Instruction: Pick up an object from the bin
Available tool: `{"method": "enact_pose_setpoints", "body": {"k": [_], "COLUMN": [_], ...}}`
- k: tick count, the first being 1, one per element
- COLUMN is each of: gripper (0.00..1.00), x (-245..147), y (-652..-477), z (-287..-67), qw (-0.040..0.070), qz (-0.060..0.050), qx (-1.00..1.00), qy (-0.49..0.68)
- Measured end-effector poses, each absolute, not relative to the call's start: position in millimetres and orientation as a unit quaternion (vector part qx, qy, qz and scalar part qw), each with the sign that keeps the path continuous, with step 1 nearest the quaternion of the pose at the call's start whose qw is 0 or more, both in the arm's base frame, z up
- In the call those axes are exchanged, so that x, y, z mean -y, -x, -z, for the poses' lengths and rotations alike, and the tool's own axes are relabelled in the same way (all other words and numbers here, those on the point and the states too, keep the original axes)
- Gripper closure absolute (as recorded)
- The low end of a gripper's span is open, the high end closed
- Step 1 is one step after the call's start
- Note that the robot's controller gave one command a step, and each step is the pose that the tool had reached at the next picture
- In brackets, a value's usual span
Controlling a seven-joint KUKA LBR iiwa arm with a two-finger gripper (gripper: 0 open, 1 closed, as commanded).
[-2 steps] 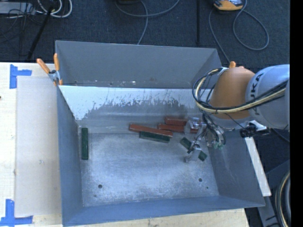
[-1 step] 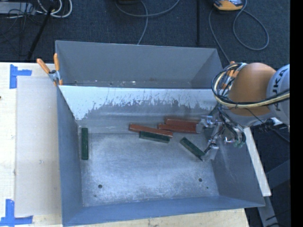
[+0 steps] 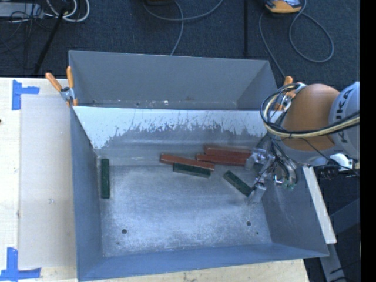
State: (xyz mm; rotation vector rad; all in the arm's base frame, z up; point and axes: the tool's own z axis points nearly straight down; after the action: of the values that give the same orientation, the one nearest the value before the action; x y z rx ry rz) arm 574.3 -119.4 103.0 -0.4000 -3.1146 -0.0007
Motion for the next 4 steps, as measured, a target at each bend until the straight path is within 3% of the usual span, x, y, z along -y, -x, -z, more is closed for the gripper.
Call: {"method": "enact_pose_setpoints", "body": {"k": [1, 2, 3, 4], "gripper": [0.0, 0.0, 1.0, 1.0], "x": [120, 120, 120, 121], "y": [-558.6, -558.7, -559.2, -561.2], "z": [-68, -68, -69, -164], "qw": [0.002, 0.001, 0.0, -0.004], "qz": [0.0, 0.0, 0.0, 0.0], "qx": [0.983, 0.983, 0.983, 0.983], "qy": [0.186, 0.184, 0.184, 0.182]}}
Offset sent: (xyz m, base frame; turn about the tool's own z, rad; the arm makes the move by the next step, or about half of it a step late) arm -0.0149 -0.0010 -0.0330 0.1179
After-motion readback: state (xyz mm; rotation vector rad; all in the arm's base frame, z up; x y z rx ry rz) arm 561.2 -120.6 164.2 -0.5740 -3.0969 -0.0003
